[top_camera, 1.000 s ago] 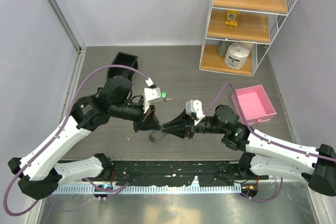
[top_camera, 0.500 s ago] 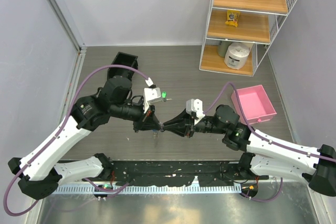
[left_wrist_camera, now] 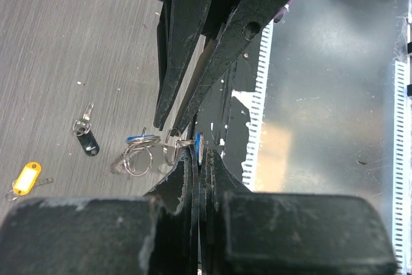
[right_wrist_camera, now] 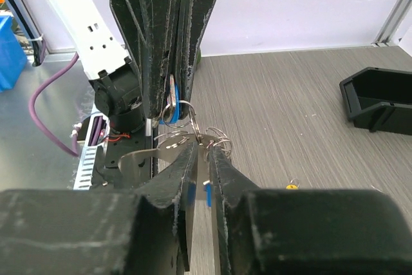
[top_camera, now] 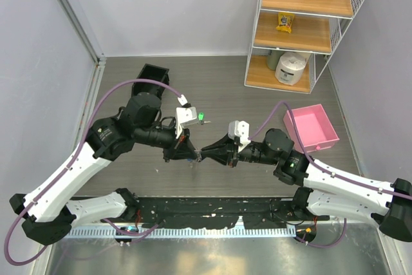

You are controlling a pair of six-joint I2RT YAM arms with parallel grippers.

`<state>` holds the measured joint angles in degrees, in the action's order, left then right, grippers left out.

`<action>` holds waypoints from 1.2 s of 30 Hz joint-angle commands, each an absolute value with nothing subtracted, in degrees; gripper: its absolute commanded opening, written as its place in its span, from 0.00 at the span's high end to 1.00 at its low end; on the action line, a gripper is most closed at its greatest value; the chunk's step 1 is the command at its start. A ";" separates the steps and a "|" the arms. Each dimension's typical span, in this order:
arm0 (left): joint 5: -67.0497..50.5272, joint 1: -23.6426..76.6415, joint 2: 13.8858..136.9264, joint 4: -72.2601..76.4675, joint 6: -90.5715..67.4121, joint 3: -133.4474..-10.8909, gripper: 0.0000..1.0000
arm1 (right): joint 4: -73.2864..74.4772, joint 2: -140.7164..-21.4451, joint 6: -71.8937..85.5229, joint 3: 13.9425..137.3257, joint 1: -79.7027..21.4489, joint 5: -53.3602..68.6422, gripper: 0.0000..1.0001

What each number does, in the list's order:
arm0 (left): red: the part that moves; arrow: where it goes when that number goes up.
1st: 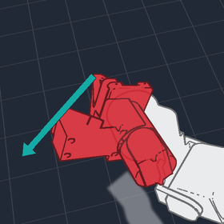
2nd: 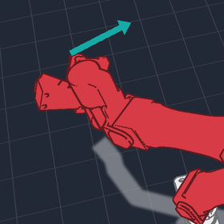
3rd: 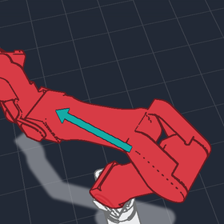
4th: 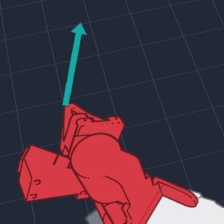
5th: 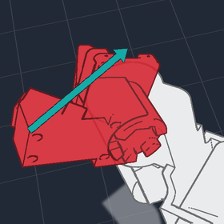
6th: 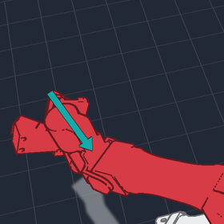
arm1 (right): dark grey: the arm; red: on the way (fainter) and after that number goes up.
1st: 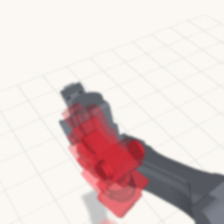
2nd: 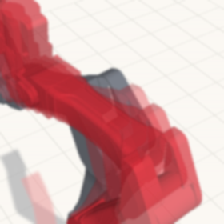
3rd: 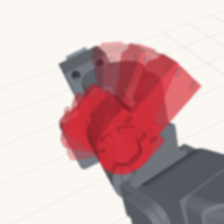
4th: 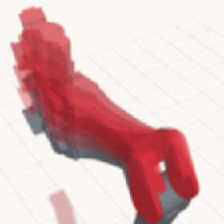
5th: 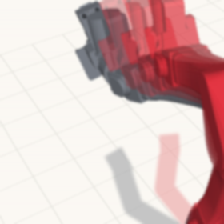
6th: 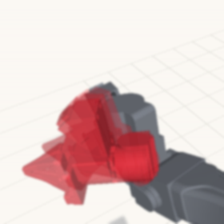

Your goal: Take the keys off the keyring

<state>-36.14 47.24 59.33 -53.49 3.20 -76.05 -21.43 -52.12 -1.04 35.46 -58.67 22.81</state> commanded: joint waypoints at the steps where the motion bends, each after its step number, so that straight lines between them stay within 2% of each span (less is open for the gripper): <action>1: -38.67 47.29 58.62 -52.12 2.64 -78.84 1.00 | -23.03 -50.71 -2.11 38.06 -58.80 20.92 0.80; 11: -38.06 47.29 58.62 -52.12 2.37 -78.84 1.00 | -24.43 -50.01 -1.85 37.88 -58.80 24.34 0.73; 25: -38.32 47.29 59.59 -52.29 2.02 -79.45 1.00 | -24.43 -50.71 -1.76 38.67 -59.24 27.07 0.73; 30: -38.32 47.29 59.77 -52.30 2.11 -79.45 1.00 | -24.52 -50.98 -1.76 39.11 -59.33 27.25 0.77; 32: -38.23 47.37 59.76 -52.47 2.11 -79.45 1.00 | -24.52 -50.98 -1.67 39.11 -59.41 27.16 0.81; 35: -38.23 47.29 59.68 -52.30 2.11 -79.45 1.00 | -24.17 -51.06 -1.58 39.11 -59.50 26.81 0.95; 36: -38.23 47.29 59.68 -52.29 2.02 -79.45 1.00 | -24.08 -50.98 -1.58 39.20 -59.50 26.72 0.95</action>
